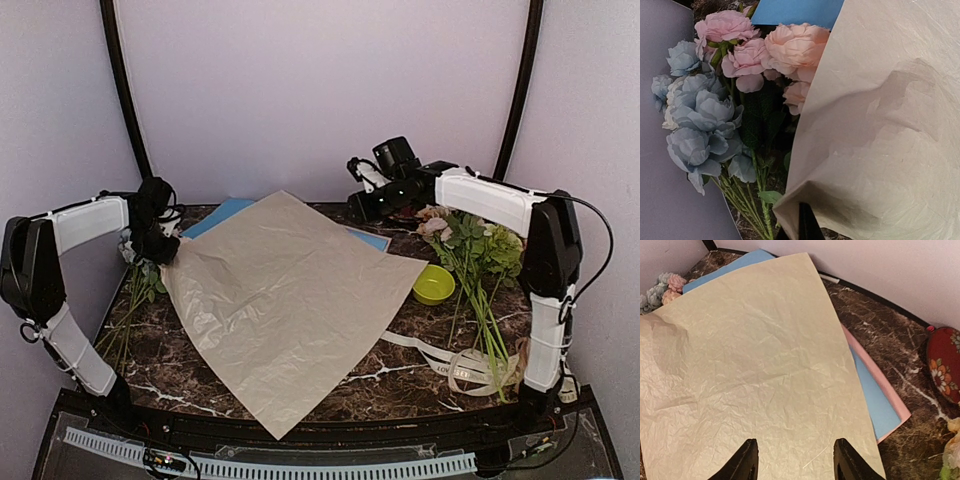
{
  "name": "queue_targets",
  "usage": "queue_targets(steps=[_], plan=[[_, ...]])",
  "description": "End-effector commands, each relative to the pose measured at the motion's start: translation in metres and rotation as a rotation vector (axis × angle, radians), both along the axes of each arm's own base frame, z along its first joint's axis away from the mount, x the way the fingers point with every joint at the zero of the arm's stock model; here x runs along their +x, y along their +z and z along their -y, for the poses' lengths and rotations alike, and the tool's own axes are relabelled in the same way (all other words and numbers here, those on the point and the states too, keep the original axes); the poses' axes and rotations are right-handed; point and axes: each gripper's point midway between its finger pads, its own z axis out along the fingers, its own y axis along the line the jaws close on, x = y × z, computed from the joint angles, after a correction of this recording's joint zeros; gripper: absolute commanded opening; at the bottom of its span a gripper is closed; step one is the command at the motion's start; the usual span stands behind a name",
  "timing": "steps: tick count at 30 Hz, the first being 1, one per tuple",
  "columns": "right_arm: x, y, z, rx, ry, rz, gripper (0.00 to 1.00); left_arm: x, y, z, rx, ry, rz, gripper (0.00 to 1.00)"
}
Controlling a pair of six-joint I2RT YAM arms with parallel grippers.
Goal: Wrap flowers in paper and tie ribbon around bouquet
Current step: Unfold the folded wrapping paper at the center of the board.
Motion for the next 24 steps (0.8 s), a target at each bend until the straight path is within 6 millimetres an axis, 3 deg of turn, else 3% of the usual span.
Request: queue_targets(steps=[1,4,7,13,18,24], plan=[[-0.032,-0.041,-0.025,0.02,0.068,-0.099,0.51,-0.008,0.01,-0.034,0.115,0.058,0.005,0.0],[-0.042,-0.077,-0.031,-0.02,0.077,-0.159,0.5,-0.005,0.02,-0.029,0.061,0.039,0.058,0.0],[-0.044,-0.107,-0.029,-0.057,0.052,-0.206,0.49,-0.006,0.015,-0.023,0.032,0.017,0.05,0.0],[-0.043,-0.166,0.01,-0.255,-0.084,-0.254,0.46,-0.006,0.004,-0.012,-0.028,-0.004,0.011,0.0],[-0.063,-0.191,0.046,-0.354,-0.157,-0.271,0.45,-0.006,0.008,-0.009,-0.045,-0.004,0.018,0.0],[-0.089,-0.195,0.082,-0.399,-0.236,-0.271,0.44,-0.009,0.009,-0.005,-0.066,-0.003,0.007,0.0]])
